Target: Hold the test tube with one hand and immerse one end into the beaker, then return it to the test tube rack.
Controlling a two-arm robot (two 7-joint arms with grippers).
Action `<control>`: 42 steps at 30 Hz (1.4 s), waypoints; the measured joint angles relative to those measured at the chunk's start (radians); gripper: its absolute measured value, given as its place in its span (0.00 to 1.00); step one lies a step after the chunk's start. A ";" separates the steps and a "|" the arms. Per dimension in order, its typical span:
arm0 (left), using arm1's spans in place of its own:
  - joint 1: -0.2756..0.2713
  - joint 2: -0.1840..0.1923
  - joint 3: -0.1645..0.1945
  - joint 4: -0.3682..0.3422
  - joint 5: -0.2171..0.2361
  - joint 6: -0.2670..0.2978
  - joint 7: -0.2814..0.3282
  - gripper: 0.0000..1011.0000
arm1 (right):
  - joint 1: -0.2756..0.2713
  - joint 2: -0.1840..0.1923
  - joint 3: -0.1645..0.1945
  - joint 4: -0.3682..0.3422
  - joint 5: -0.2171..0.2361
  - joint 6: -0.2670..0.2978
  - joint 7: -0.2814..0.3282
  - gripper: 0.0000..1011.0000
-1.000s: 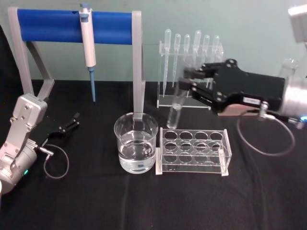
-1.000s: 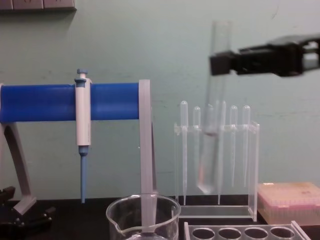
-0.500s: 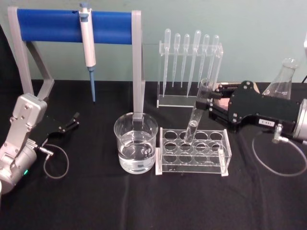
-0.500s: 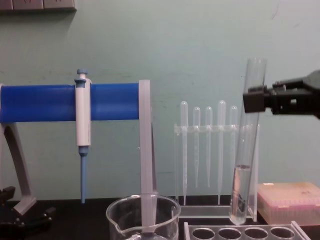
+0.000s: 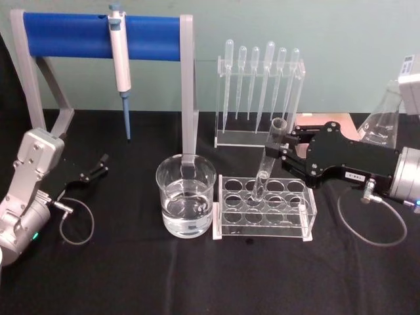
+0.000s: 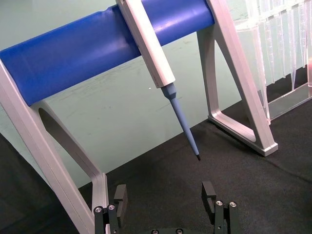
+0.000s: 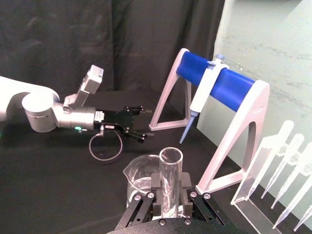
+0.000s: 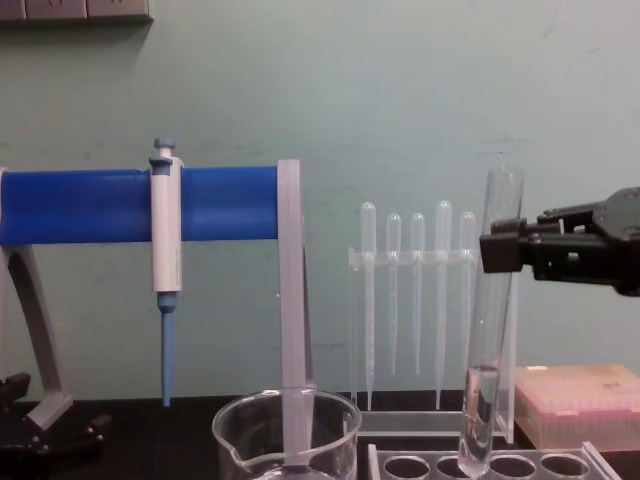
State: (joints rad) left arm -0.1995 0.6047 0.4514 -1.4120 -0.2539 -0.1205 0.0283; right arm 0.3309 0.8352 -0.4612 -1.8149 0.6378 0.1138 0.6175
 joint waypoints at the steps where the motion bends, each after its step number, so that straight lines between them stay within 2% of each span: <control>1: 0.000 0.000 0.000 0.000 0.000 0.000 0.000 0.99 | -0.002 -0.005 0.000 0.006 -0.007 -0.002 0.000 0.23; 21: 0.000 0.000 0.000 0.000 0.000 0.000 0.000 0.99 | -0.007 -0.078 -0.003 0.065 -0.085 -0.038 -0.001 0.23; 42: 0.000 0.000 0.000 0.000 0.000 0.000 0.000 0.99 | -0.028 -0.105 0.004 0.103 -0.094 -0.039 0.006 0.23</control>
State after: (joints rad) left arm -0.1995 0.6047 0.4513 -1.4120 -0.2539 -0.1205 0.0283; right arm 0.3024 0.7305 -0.4571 -1.7124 0.5442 0.0751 0.6234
